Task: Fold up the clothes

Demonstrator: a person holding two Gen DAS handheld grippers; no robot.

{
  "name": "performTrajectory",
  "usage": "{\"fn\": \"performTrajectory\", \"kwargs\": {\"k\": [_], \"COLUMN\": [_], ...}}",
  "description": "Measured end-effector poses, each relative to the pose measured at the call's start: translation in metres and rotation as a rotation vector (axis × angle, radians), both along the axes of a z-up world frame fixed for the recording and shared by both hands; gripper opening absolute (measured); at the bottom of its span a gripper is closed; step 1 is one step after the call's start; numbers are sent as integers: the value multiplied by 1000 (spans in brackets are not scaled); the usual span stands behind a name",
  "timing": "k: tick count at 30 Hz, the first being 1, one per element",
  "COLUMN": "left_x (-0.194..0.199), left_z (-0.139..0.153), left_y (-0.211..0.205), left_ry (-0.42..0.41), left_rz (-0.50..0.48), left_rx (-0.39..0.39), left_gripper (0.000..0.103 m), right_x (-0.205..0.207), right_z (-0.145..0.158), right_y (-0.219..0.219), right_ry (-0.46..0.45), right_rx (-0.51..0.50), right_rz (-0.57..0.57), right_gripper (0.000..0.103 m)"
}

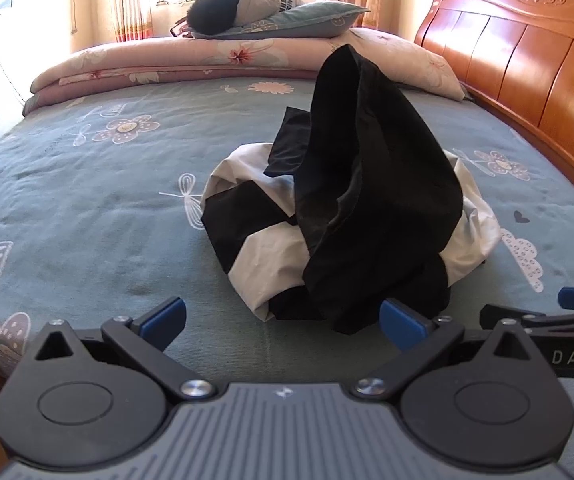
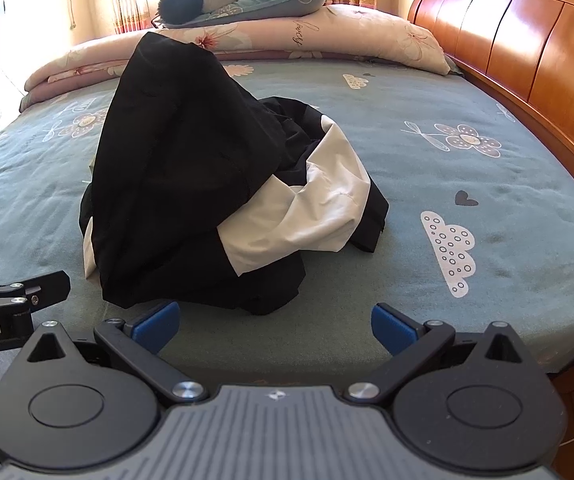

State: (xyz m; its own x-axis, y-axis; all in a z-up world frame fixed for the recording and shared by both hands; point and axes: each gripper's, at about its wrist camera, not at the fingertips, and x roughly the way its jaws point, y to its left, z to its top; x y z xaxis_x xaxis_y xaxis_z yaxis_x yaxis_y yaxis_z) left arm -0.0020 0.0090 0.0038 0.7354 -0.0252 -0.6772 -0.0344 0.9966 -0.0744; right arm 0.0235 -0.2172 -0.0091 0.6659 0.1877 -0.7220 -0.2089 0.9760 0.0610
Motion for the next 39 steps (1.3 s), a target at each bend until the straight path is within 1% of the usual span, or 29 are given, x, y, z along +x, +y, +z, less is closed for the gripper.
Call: {"fn": "performTrajectory", "kwargs": {"k": [4, 9, 12, 15, 18, 21, 25, 27, 29, 30, 32, 33, 36, 38, 39], "left_x": [0, 2, 4, 10, 14, 20, 29, 32, 40, 43, 50, 53, 55, 55, 56], "left_z": [0, -3, -6, -10, -14, -17, -25, -28, -31, -32, -35, -37, -38, -37, -37], "left_y": [5, -1, -1, -4, -2, 2, 3, 1, 3, 4, 8, 10, 13, 14, 13], "left_ry": [-17, -26, -36, -55, -93, -101, -101, -105, -82, -70, -49, -51, -91, -134, -141], "left_rz": [-35, -78, -74, -34, 8, -25, -41, -43, -41, -42, -52, -55, -44, -51, -61], "left_rx": [-64, -78, -57, 5, 62, 64, 43, 58, 57, 46, 13, 0, -5, 15, 34], "left_gripper": [102, 102, 102, 102, 102, 102, 102, 102, 102, 102, 102, 102, 102, 102, 102], "right_x": [1, 1, 3, 5, 11, 19, 30, 35, 39, 41, 43, 45, 49, 52, 54], "right_z": [0, 0, -2, -4, -7, -11, -21, -26, -28, -28, -26, -25, -23, -23, -24], "right_y": [-3, -4, -4, -3, -4, -5, -6, -6, -7, -8, -10, -10, -11, -11, -11], "right_ry": [-3, -31, -47, -87, -118, -133, -117, -113, -123, -132, -148, -154, -173, -187, -187], "right_rx": [35, 57, 64, 42, 57, 83, 104, 106, 98, 97, 94, 90, 76, 61, 53], "right_rz": [6, 15, 35, 62, 81, 103, 136, 148, 154, 158, 173, 185, 220, 244, 255], "right_gripper": [103, 103, 103, 103, 103, 103, 100, 100, 93, 92, 85, 84, 80, 72, 70]}}
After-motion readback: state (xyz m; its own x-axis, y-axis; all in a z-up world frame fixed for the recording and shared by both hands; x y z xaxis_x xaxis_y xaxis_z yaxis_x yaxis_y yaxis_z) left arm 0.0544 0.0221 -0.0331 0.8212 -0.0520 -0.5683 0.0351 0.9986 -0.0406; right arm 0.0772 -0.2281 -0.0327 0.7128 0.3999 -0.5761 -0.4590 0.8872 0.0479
